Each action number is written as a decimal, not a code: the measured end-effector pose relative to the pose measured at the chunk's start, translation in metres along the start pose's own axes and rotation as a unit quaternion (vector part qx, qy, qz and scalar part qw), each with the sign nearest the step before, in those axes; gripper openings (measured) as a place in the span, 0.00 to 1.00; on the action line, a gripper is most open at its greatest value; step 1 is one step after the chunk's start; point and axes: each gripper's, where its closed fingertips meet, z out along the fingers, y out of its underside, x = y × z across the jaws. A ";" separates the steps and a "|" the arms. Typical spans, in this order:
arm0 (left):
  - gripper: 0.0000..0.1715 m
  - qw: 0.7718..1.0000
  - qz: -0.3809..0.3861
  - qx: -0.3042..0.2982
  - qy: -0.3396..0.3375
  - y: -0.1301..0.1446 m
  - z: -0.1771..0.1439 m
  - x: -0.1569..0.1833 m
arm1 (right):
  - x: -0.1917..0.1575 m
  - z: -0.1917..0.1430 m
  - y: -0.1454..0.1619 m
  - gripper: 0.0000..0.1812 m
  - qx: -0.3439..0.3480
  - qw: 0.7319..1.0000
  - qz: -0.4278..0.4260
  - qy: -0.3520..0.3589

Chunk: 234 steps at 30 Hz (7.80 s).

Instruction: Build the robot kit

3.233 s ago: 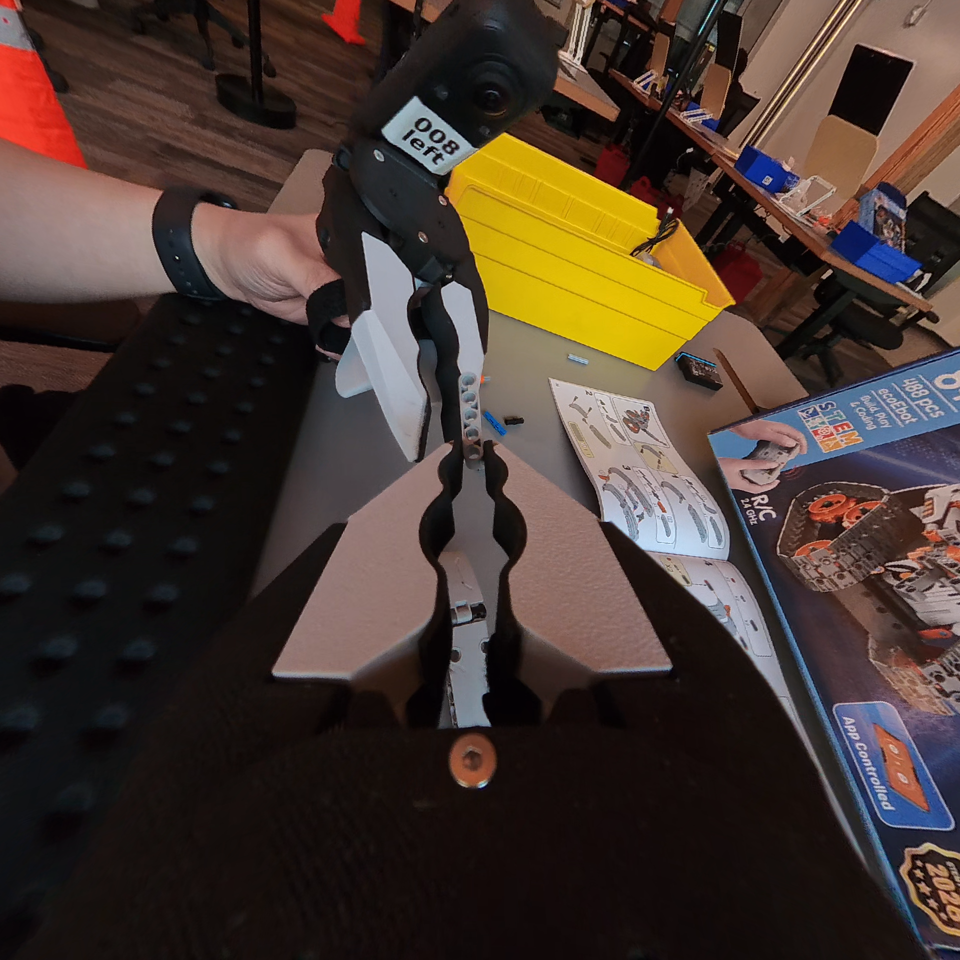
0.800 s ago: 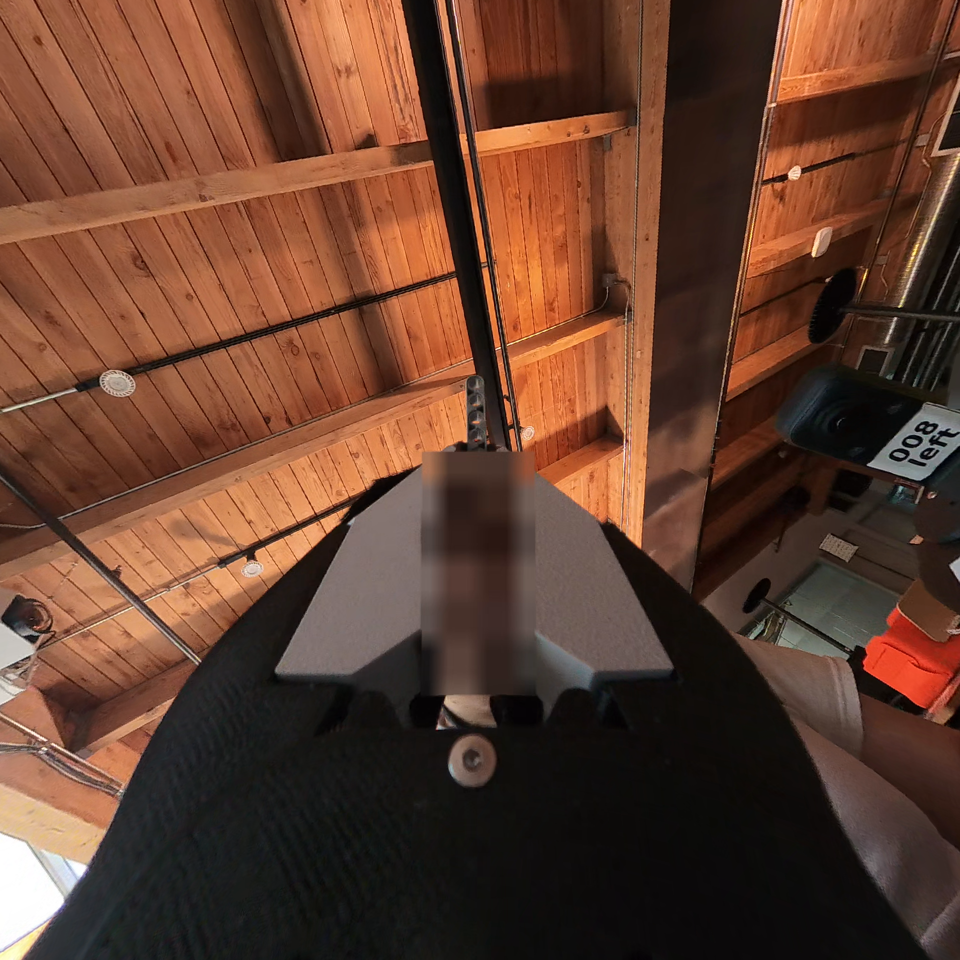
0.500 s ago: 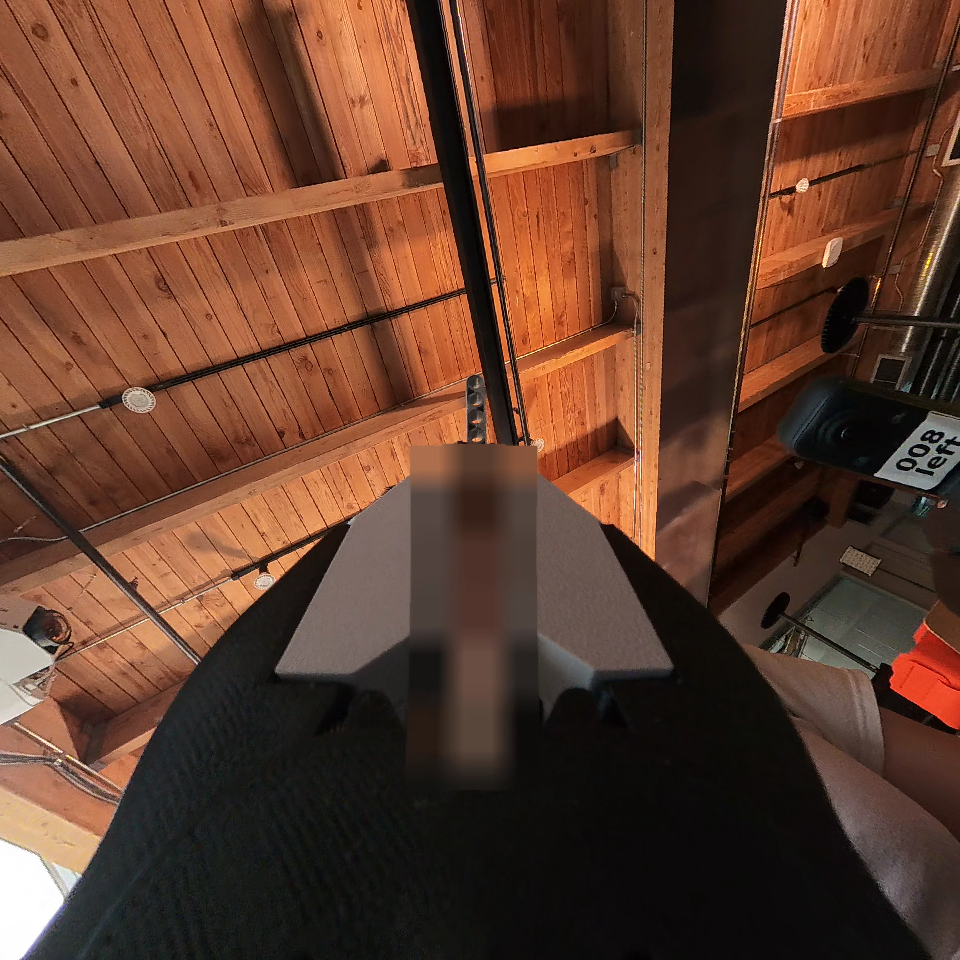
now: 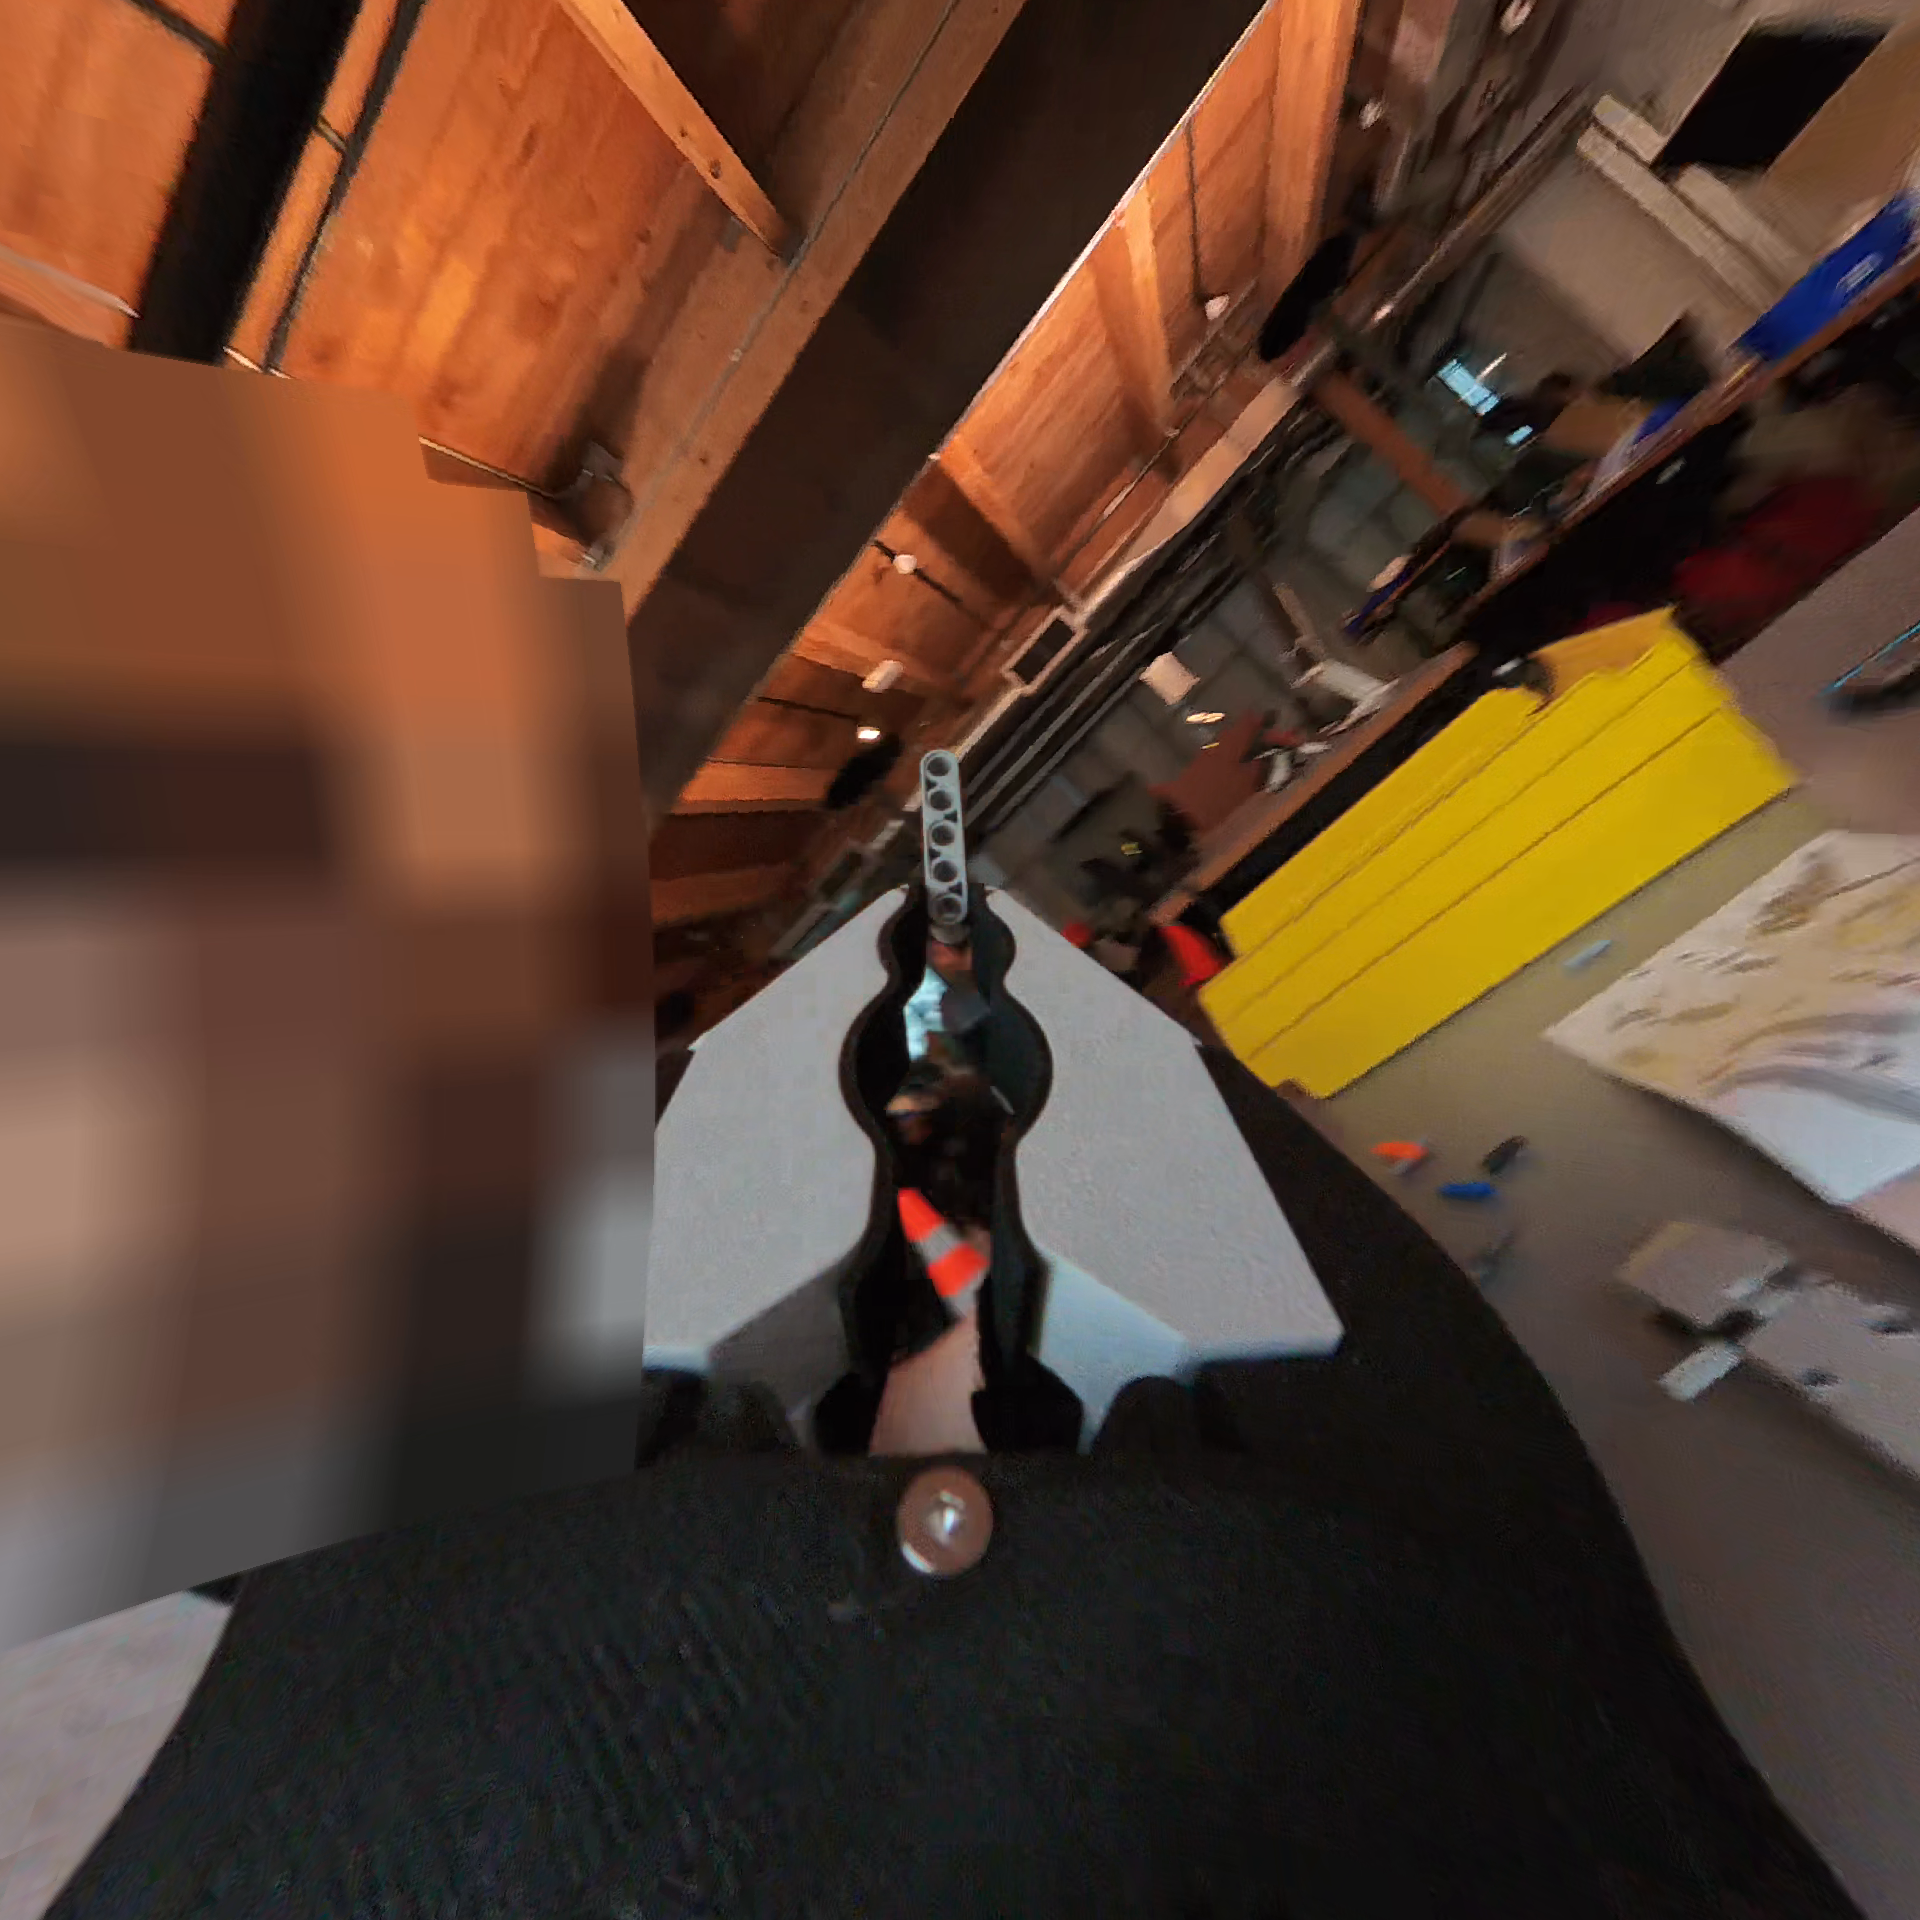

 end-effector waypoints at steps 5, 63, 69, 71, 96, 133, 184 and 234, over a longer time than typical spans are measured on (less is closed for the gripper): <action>0.08 0.998 0.023 -0.039 -0.043 0.011 0.004 -0.008 | 0.032 -0.009 -0.003 0.04 -0.029 0.952 -0.253 0.172; 0.00 0.987 -0.019 -0.099 -0.128 0.043 -0.018 -0.041 | 0.141 -0.087 -0.054 0.04 -0.138 0.616 -0.606 0.483; 0.00 0.987 -0.020 -0.098 -0.127 0.043 -0.018 -0.041 | 0.134 -0.077 -0.065 0.04 -0.130 0.610 -0.618 0.478; 0.00 0.987 -0.022 -0.097 -0.122 0.043 -0.017 -0.040 | 0.130 -0.068 -0.063 0.04 -0.125 0.627 -0.614 0.463; 0.00 0.987 -0.131 -0.096 -0.003 0.040 -0.010 -0.028 | 0.095 0.016 0.065 0.04 -0.323 0.578 -0.712 0.233; 0.00 0.990 0.038 -0.101 -0.085 0.047 -0.020 -0.027 | 0.142 0.086 0.024 0.04 -0.318 0.457 -0.733 0.391; 0.02 0.866 -0.190 0.392 0.246 -0.068 -0.165 -0.014 | 0.150 0.276 0.109 0.04 -0.590 0.580 -0.527 0.198; 0.14 0.875 -0.200 0.433 0.078 -0.055 -0.164 -0.054 | -0.006 0.016 0.040 0.04 -0.281 0.573 -0.670 0.379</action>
